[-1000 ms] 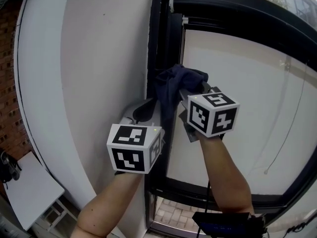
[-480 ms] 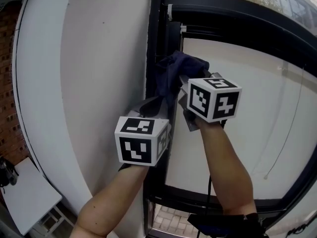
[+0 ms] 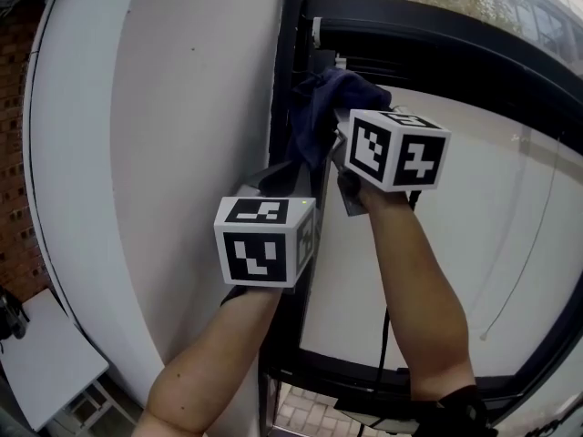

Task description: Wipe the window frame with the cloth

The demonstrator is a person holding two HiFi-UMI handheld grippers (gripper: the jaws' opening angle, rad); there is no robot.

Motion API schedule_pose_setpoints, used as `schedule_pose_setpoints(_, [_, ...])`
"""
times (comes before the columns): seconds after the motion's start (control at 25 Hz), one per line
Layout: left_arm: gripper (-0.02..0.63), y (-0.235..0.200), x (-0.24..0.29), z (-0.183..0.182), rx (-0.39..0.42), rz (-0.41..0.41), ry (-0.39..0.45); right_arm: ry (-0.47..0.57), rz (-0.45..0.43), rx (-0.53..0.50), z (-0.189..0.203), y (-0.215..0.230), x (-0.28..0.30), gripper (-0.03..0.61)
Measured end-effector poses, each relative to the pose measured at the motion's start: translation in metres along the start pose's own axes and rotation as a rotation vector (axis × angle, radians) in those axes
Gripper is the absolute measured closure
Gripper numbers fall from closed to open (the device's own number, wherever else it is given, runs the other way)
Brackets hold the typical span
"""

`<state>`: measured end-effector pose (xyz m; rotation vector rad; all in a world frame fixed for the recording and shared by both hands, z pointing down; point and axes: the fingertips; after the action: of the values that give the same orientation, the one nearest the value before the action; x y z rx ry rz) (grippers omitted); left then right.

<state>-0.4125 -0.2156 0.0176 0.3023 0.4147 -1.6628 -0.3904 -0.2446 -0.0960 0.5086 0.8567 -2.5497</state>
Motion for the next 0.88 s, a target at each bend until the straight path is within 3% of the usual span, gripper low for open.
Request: schedule_pose_setpoints(0.88, [0.620,0.010,0.003,-0.021,0.053,-0.010,0.020,0.036,0.009,0.054,-0.030,0.021,0.020,0.532])
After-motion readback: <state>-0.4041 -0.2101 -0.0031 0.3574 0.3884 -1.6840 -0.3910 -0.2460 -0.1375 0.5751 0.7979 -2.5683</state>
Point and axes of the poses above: the fingertips, and each gripper's own axes: x forward along the fingers, y to its right, z out of its underside, and after that the axes turned 11 degrees about -x, right-handed
